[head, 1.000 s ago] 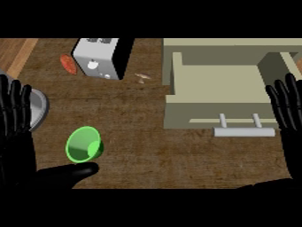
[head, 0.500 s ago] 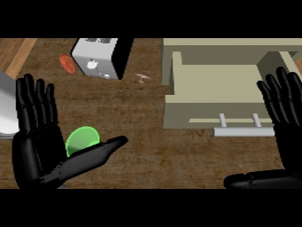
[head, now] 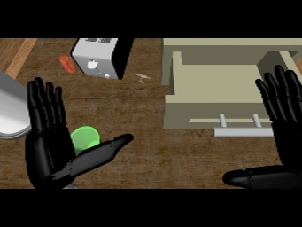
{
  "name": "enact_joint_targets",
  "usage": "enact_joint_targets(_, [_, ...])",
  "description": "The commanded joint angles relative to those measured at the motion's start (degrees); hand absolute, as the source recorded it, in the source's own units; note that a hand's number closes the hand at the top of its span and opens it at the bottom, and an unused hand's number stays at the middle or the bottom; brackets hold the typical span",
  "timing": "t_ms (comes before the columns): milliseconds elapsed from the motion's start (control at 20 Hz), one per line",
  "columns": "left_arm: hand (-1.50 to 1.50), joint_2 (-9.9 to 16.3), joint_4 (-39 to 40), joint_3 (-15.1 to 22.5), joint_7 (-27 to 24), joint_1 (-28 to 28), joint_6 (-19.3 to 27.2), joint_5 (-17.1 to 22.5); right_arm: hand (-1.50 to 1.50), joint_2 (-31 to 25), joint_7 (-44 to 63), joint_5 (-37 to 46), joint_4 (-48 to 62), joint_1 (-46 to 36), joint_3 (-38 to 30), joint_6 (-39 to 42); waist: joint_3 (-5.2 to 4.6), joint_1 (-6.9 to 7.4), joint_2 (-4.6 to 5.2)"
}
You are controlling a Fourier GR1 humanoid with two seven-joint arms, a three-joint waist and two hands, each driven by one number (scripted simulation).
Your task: Pick up the cup, place it into the drawer and close the drawer
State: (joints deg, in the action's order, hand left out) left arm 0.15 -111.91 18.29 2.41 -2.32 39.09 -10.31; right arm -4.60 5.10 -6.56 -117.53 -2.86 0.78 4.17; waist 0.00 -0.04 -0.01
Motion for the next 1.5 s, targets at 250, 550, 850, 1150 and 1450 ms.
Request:
enact_joint_targets(250, [-1.50, -0.14, 3.42, 0.56, -5.32, 4.19, 1.89, 3.66, -1.50, -0.69, -0.40, -0.35, -0.16, 0.29, -2.08, 1.36, -0.01, -0.02, 0.00])
enact_joint_targets(550, [-1.50, -0.15, 7.48, -1.85, -7.39, 3.89, 2.55, 6.10, -1.50, 1.21, 2.71, 1.91, 2.08, -6.29, -0.57, -2.17, -0.03, 0.09, 0.04])
enact_joint_targets(850, [-1.50, -0.15, 10.41, -2.07, -12.94, 8.77, 2.63, 10.08, -1.50, -0.80, -2.14, -1.73, 2.43, -0.55, -3.69, 2.85, -0.01, 0.00, 0.02])
enact_joint_targets(1150, [-1.50, -0.12, 12.19, -6.32, -19.24, 14.42, -2.78, 14.97, -1.50, 0.28, 1.69, 0.67, -0.71, -1.48, -1.47, 0.61, -0.02, 0.11, -0.02])
enact_joint_targets(1450, [-1.50, -0.14, 23.15, -8.76, -29.45, 14.02, -5.59, 21.34, -1.50, 0.50, 2.54, -0.55, -1.16, -1.72, -2.16, 0.73, -0.03, 0.09, 0.01])
